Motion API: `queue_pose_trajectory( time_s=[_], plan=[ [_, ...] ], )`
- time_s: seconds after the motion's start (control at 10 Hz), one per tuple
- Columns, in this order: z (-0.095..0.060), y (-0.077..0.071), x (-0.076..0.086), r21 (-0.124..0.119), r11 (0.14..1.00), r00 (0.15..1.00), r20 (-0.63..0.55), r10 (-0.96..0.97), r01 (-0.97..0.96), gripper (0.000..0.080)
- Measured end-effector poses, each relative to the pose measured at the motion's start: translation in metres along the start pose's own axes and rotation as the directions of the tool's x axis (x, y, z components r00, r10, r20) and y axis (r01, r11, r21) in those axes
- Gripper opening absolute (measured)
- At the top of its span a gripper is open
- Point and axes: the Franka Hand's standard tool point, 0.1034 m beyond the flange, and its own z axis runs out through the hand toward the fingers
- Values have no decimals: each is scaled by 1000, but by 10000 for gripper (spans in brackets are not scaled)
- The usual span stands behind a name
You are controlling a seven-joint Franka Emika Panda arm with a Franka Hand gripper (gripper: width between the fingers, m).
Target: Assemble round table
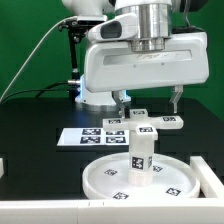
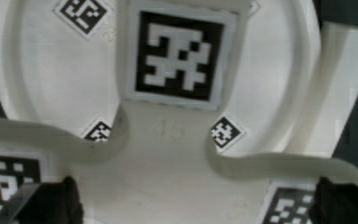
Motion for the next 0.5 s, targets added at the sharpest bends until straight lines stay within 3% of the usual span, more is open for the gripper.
queue_pose_trajectory(
  time_s=[0.2, 0.5],
  plan=[
    [0, 2, 0, -5, 990, 990, 2, -143, 143, 649],
    [-11, 26, 15, -12, 822, 822, 44, -568, 569, 649]
  ],
)
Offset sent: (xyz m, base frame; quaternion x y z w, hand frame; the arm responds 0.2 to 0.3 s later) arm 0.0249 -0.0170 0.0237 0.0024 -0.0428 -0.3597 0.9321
